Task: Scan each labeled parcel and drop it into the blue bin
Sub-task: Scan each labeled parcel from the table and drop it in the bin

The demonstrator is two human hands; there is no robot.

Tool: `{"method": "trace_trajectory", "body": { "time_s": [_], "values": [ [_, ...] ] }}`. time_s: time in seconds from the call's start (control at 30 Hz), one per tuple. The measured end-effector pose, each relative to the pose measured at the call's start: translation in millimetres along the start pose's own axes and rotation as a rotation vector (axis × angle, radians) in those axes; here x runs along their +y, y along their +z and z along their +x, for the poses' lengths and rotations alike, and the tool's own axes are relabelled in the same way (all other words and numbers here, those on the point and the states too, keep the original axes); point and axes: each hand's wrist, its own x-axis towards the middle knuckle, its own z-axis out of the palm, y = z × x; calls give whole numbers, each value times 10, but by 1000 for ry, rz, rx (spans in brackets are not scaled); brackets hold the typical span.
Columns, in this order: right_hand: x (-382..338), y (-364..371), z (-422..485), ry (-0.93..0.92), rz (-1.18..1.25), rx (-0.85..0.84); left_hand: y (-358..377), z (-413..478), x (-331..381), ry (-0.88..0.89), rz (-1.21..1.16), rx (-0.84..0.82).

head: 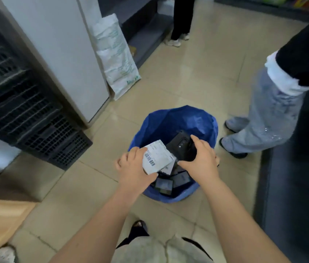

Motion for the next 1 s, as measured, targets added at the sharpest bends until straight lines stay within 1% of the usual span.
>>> {"method": "trace_trajectory", "body": {
  "time_s": [0.1,0.2,0.27,0.37,0.43,0.53,0.6,0.7,0.8,0.93,1.0],
  "values": [
    [64,-13,291,116,13,71,132,476,-24,6,11,-72],
    [182,45,546,188,14,92,318,844,-61,-48,-27,-161],
    [272,159,773,191,44,81,469,1051,-107,-89,-36,-181],
    [428,424,1226,206,56,13,770,1349,-164,-157,-37,-189],
    [486,574,1432,220,71,-42,924,1423,-173,-153,-41,-220],
    [674,898,1831,276,78,-118,1341,1584,-207,-143,-96,-303],
    [811,1150,2034,339,84,-139,1625,1686,-248,-180,-119,-354],
    [1044,1555,2277,427,114,-143,2105,1880,-363,-269,-133,-413],
    [1331,1965,2479,508,112,-129,2654,2081,-490,-314,-124,-457],
    [1713,2543,2686,581,88,-93,3396,2271,-654,-389,-112,-445],
    [1845,2862,2772,581,105,-84,3740,2362,-771,-448,-96,-432]
  ]
}}
